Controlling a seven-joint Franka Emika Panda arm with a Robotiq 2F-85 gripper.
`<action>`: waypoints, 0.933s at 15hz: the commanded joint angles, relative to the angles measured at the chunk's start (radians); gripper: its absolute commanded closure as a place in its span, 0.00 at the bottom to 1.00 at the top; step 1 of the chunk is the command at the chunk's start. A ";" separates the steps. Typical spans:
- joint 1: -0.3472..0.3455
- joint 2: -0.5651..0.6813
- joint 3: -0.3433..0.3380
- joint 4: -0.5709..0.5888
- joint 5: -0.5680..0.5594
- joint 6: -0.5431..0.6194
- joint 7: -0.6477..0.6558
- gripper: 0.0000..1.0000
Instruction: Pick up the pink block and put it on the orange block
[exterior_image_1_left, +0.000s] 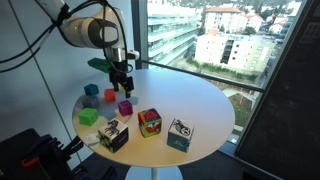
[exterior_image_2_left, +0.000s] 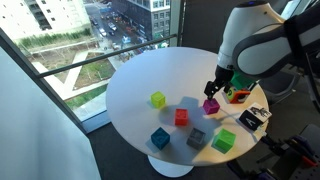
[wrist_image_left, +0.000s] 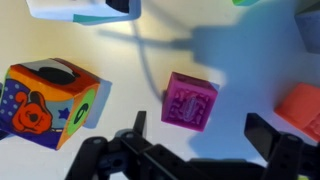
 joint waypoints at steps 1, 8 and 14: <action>0.009 0.043 -0.013 0.016 -0.012 0.051 0.038 0.00; 0.036 0.099 -0.048 0.018 -0.035 0.126 0.083 0.00; 0.063 0.135 -0.078 0.022 -0.045 0.154 0.108 0.00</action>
